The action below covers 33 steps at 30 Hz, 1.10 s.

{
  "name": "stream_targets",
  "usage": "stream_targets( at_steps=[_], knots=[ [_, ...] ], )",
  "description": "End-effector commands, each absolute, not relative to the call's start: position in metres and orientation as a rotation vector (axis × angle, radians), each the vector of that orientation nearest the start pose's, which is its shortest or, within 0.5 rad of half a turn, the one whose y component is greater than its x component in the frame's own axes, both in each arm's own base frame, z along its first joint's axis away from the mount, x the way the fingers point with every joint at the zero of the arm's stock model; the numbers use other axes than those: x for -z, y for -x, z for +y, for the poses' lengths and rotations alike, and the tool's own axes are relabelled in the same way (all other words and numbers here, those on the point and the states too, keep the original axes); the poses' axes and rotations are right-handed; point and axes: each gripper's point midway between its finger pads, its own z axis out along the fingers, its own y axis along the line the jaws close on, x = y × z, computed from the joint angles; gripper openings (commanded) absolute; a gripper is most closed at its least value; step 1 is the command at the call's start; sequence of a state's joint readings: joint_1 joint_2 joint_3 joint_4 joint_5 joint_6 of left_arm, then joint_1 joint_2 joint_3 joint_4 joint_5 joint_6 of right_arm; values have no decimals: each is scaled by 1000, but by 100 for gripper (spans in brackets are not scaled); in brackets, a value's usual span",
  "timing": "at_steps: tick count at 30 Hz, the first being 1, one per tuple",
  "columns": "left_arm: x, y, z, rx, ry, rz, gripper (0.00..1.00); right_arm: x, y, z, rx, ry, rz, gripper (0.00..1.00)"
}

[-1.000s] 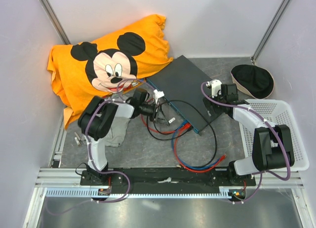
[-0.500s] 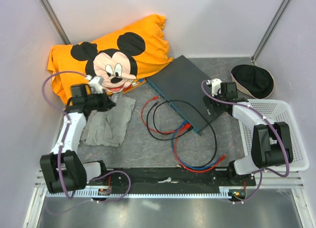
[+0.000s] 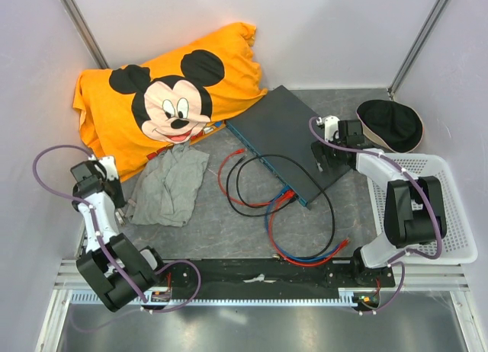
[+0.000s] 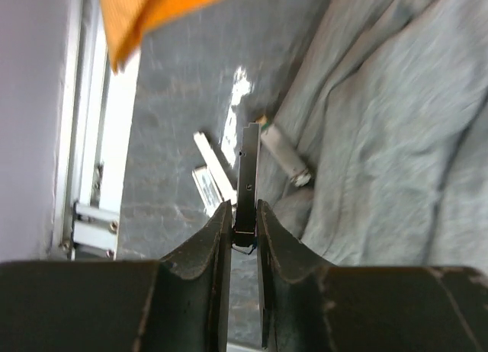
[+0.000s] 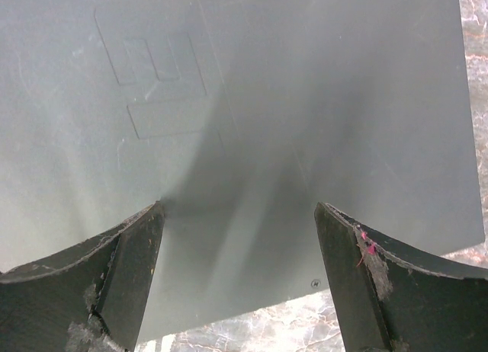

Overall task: Pull the plug from the switch port
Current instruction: Place the plug at the corner of the board.

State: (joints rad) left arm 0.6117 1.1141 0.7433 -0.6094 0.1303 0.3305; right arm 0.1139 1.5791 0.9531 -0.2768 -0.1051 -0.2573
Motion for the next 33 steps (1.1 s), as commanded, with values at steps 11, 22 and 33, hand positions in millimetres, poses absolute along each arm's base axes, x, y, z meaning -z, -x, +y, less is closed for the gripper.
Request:
stream_targets(
  at_steps=[11, 22, 33],
  knots=[
    [-45, -186, 146, -302, 295, 2648, 56, -9, -332, 35, 1, 563, 2658, 90],
    [-146, -267, 108, 77, 188, 2328, 79, -14, -331, 33, 15, 565, 2639, 90],
    [-250, -342, -97, 731, -309, 1997, 99, -27, -323, 31, 30, 550, 2596, 90]
  ],
)
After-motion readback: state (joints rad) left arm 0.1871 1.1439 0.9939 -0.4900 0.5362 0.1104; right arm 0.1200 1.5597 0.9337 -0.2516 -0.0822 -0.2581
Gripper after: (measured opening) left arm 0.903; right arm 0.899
